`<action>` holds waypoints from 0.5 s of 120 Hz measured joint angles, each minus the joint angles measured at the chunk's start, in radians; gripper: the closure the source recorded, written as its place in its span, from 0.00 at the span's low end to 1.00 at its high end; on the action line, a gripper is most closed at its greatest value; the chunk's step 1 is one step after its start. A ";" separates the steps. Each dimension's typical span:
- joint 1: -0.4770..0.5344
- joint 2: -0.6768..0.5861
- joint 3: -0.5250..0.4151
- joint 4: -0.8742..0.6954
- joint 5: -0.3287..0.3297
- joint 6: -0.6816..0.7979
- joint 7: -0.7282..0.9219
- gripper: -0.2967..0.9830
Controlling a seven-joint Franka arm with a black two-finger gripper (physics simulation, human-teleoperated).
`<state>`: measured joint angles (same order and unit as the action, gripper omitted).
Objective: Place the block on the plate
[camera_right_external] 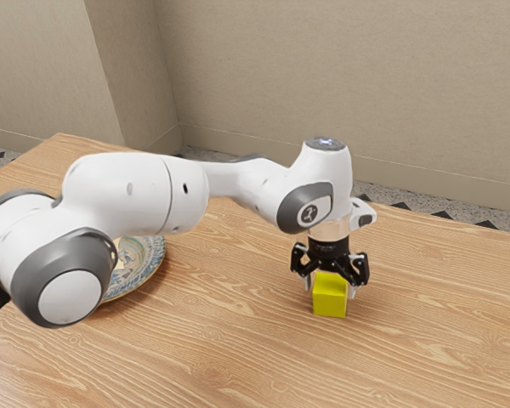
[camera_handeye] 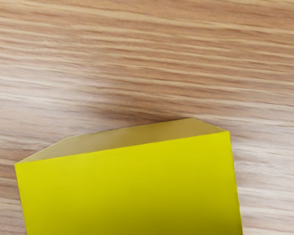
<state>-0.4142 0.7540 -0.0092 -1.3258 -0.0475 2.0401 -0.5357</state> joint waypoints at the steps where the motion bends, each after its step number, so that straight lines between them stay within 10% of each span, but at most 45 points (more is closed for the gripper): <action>1: 0.000 0.001 0.000 0.000 0.000 0.001 -0.001 0.23; 60: 0.005 0.019 0.004 -0.036 0.000 0.068 -0.003 0.27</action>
<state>-0.4092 0.7731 -0.0048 -1.3622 -0.0478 2.1085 -0.5383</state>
